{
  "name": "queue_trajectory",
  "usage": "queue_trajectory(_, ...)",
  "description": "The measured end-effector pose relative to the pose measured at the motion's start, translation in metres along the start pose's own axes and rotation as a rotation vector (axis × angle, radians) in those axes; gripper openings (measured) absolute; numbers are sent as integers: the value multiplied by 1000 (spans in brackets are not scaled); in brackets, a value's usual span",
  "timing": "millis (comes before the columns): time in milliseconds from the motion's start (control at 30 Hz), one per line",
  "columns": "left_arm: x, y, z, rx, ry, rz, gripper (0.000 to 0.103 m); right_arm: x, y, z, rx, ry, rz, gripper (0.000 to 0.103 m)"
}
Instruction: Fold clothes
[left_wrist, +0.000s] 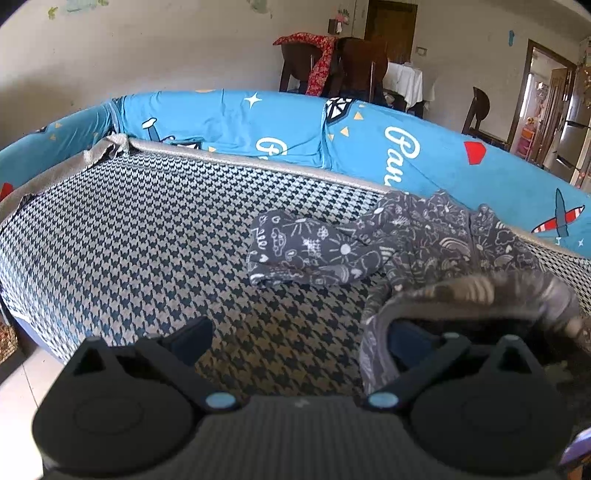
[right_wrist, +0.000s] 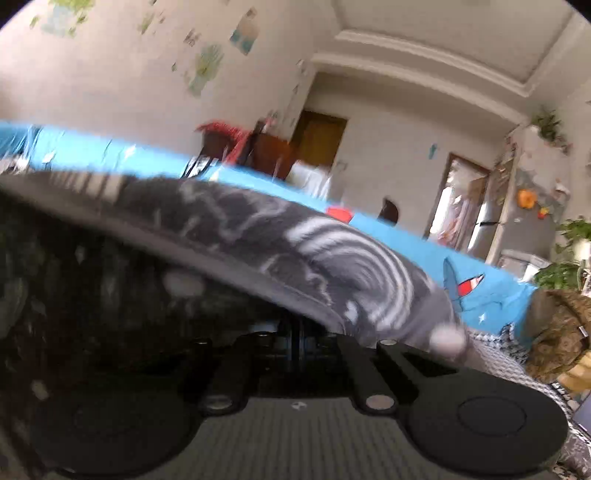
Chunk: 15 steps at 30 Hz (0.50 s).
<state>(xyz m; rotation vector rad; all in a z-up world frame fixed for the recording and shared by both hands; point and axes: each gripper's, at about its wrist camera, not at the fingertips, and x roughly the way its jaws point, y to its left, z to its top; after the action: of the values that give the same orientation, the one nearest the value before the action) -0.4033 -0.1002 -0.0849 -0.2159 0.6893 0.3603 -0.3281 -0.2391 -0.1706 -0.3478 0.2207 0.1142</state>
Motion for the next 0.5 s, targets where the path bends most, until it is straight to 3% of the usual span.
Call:
queue_trajectory(233, 4, -3, -5, 15, 48, -23, 103, 8, 12, -32, -65, 236, 189, 13)
queue_trajectory(500, -9, -2, -11, 2, 61, -86, 103, -4, -10, -35, 49, 293, 260, 21)
